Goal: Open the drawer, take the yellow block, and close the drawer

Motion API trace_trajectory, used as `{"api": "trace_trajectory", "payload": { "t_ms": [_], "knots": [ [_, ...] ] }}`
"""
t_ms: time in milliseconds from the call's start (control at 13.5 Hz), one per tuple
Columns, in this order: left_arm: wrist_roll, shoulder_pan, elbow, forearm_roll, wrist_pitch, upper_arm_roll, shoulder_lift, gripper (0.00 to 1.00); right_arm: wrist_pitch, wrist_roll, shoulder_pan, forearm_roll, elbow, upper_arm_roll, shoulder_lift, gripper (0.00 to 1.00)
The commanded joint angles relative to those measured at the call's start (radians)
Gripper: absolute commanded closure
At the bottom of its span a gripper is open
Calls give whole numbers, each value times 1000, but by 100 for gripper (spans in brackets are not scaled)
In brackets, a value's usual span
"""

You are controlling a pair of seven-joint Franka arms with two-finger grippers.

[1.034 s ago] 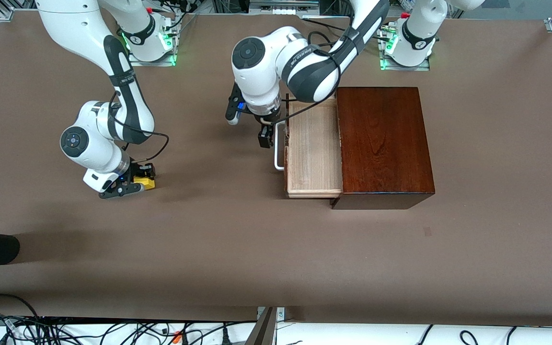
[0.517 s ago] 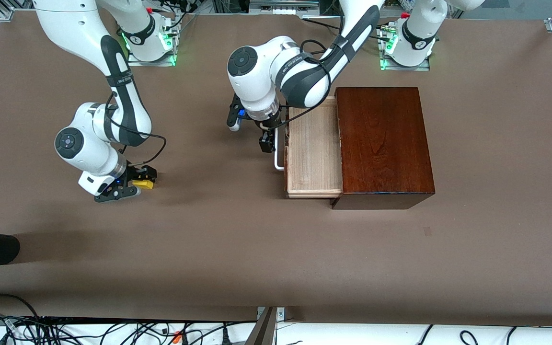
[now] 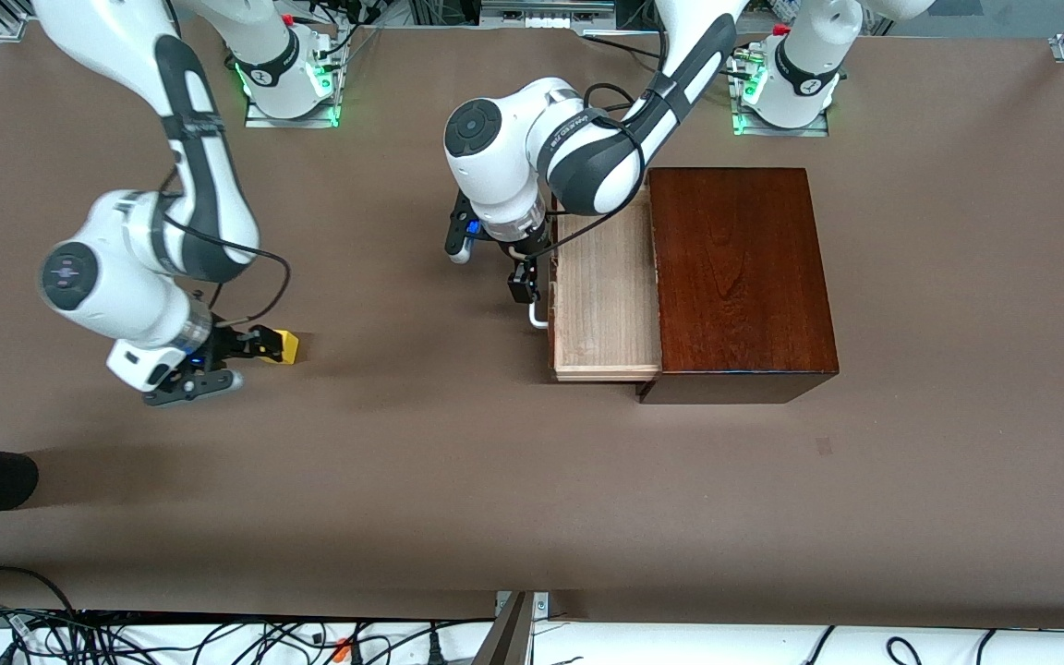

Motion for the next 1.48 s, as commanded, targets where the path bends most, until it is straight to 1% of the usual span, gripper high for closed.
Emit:
{"api": "trace_trajectory", "payload": {
  "t_ms": [0, 148, 296, 443, 591, 739, 813, 1034, 1182, 1404],
  "knots": [
    [3, 12, 14, 51, -60, 7, 0, 0, -202, 23, -1, -80, 77, -37, -85, 0],
    [3, 15, 14, 61, -91, 10, -3, 0, -286, 34, -3, -157, 99, -51, -156, 0],
    [3, 25, 14, 62, -117, 16, -4, 0, -343, 34, -3, -197, 107, -57, -222, 0],
    [5, 35, 11, 88, -144, 15, -6, 0, -406, 34, -3, -224, 140, -56, -259, 0],
    [5, 42, 6, 101, -169, 15, -12, 0, -492, 32, -3, -248, 220, -54, -261, 0],
    [3, 58, 2, 110, -189, 15, -15, 0, -579, 31, -3, -265, 339, -51, -245, 0],
    [2, 65, 0, 110, -195, 16, -17, 0, -601, 28, -6, -265, 369, -53, -244, 0],
    [0, 93, -16, 111, -204, 16, -33, 0, -609, 29, -6, -265, 383, -64, -256, 0],
    [2, 117, -35, 111, -210, 16, -46, 0, -612, 29, -3, -280, 404, -56, -254, 0],
    [2, 136, -62, 114, -212, 16, -63, 0, -615, 32, 6, -282, 404, -47, -256, 0]
  ]
}}
